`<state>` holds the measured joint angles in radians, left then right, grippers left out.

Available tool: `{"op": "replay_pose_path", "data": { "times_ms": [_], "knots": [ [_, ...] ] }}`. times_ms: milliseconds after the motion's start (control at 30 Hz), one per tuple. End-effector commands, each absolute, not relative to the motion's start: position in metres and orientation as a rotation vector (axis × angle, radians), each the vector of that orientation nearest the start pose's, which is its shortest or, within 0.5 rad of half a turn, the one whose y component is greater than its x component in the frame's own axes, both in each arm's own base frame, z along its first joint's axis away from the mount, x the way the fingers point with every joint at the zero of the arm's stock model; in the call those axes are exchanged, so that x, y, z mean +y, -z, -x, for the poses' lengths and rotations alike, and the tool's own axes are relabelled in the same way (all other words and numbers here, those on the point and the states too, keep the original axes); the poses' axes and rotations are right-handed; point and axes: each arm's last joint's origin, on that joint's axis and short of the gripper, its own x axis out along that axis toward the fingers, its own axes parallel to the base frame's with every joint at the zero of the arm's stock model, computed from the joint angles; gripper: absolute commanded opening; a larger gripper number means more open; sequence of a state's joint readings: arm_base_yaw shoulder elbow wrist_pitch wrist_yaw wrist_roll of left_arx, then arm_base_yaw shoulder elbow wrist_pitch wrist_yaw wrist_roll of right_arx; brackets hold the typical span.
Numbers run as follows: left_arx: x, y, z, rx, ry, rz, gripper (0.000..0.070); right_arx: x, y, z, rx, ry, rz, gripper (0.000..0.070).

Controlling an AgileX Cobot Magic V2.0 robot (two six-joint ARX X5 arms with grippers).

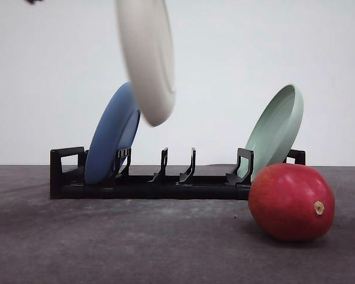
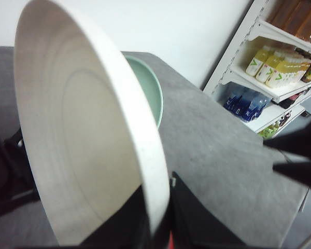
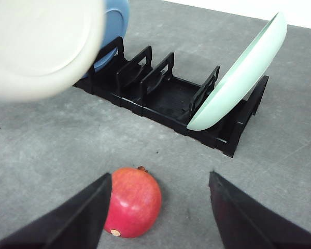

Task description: Place pomegranate in white plate

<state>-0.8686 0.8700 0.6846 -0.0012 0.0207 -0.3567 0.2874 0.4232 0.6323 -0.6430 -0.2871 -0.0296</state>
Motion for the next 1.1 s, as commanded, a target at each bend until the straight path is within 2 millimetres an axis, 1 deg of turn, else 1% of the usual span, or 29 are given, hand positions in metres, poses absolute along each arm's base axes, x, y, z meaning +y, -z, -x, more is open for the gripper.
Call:
{"op": "replay_pose_path", "data": {
  "times_ms": [0,167,267,467,667,867,1067],
  "knots": [
    [-0.151,-0.305,-0.121,0.296,0.865,0.169,0.0006,0.035,-0.285,-0.087,0.416,-0.576,0.027,0.0379],
    [-0.152,-0.288,-0.111,0.346,0.906,-0.157,0.0006,0.035,-0.285,-0.087,0.416,-0.576,0.027,0.0379],
    [-0.160,-0.276,-0.107,0.383,0.940,-0.336,0.0006,0.035,-0.285,-0.087,0.416,-0.576,0.027,0.0379],
    [-0.184,-0.250,-0.101,0.401,0.971,-0.676,0.0006,0.035,-0.285,-0.087,0.417,-0.576,0.027,0.0379],
    [-0.211,-0.220,-0.093,0.401,0.962,-0.994,0.0006,0.035,-0.285,-0.087,0.416,-0.576,0.027,0.0379],
    [-0.228,-0.197,-0.085,0.398,0.946,-1.218,0.0006,0.035,-0.285,-0.087,0.416,-0.576,0.027,0.0379],
    [-0.235,-0.180,-0.085,0.436,0.934,-1.306,0.0006,0.035,-0.285,-0.087,0.416,-0.576,0.027,0.0379]
  ]
}}
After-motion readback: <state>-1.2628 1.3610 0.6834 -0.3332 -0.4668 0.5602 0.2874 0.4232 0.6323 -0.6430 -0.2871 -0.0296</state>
